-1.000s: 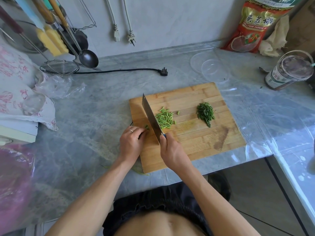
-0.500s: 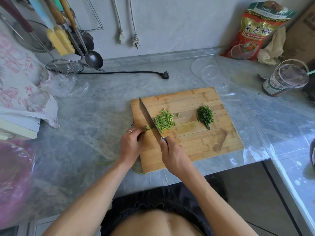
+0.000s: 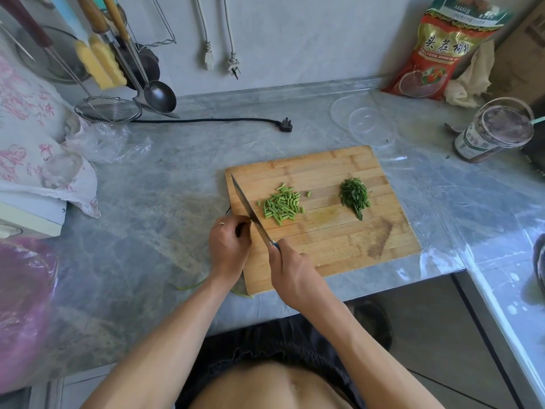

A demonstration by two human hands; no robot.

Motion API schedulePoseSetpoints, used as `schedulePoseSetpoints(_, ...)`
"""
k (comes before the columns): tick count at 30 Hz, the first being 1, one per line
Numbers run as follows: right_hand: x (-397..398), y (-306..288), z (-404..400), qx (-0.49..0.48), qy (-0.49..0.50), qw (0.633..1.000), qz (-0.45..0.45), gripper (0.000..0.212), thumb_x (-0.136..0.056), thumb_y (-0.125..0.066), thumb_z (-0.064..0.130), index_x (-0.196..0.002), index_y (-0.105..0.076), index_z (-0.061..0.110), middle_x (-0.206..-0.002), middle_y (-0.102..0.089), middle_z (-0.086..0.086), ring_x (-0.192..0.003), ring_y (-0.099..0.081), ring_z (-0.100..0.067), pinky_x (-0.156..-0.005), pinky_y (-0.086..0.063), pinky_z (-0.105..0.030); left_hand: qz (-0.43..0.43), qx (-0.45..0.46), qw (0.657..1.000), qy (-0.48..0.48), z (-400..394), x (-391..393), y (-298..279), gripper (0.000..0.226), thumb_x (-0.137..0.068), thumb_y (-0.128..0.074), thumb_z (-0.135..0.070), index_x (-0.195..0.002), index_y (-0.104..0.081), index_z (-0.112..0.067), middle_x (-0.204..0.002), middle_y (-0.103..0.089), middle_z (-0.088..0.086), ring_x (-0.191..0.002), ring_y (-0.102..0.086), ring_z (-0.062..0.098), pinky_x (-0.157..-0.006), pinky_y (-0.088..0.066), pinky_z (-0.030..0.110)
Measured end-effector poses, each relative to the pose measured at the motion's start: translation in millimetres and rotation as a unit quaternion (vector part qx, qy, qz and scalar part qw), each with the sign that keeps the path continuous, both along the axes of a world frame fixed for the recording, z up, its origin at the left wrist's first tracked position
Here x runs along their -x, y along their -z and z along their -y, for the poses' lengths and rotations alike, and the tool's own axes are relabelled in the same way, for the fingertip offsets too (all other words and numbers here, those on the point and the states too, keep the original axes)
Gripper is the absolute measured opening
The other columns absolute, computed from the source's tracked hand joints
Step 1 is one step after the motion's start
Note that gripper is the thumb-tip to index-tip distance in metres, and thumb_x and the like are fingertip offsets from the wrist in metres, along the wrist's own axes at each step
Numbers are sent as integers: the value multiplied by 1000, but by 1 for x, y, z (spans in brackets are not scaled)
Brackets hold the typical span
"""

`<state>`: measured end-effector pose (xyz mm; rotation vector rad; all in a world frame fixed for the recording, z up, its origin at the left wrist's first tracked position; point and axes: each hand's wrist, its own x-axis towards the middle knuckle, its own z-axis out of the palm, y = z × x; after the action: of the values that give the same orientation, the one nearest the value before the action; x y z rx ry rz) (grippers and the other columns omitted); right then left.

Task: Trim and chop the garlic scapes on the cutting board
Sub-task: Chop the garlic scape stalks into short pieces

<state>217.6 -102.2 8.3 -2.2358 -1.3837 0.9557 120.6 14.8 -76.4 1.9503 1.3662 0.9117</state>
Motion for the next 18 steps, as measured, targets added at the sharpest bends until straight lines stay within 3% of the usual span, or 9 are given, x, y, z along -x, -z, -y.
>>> schedulePoseSetpoints(2,2,0,0,-31,2,999,-19,26,-105,-24,36,-91,-37,18,-68,-47,-3,-47,-35,-15,-44,-28,-24,2,2,1000,-1,0,0,1,16,-82,-70,1,-87,-76,-12,-80,-73,0,-79,-64,19,-70,-41,18)
schedulePoseSetpoints(5,3,-2,-6,12,13,1000,-14,27,-104,-24,37,-101,-41,16,-81,-54,-7,-66,-49,-23,-63,-38,-32,-4,-7,1000,9,0,2,2,16,-81,-68,1,-85,-76,-13,-77,-72,0,-77,-63,19,-67,-39,18)
schedulePoseSetpoints(7,3,-1,-8,29,3,1000,-3,28,-103,-23,38,-104,-41,17,-85,-56,-7,-73,-51,-24,-68,-38,-32,-12,-14,1000,16,-2,3,2,16,-80,-67,-1,-84,-76,-13,-75,-71,-1,-75,-62,20,-65,-38,19)
schedulePoseSetpoints(9,4,1,-7,15,5,1000,-3,26,-103,-23,39,-100,-39,18,-79,-54,-5,-66,-49,-23,-62,-36,-30,-15,-20,1000,18,-2,4,2,16,-79,-66,-2,-83,-76,-13,-74,-70,0,-73,-62,21,-64,-38,20)
schedulePoseSetpoints(12,5,6,-5,-57,14,998,-31,26,-105,-29,35,-87,-36,17,-58,-44,-3,-41,-33,-19,-42,-25,-30,-10,-12,1000,19,-5,4,4,17,-79,-67,2,-83,-75,-12,-74,-70,0,-74,-61,21,-65,-38,20)
schedulePoseSetpoints(18,-7,-4,-8,-93,74,990,-75,28,-104,-35,20,-76,-35,19,-57,-34,6,-49,-31,-25,-50,-31,-38,-7,7,999,31,-6,4,6,11,-83,-71,-3,-88,-74,-12,-82,-71,0,-81,-64,22,-71,-43,20)
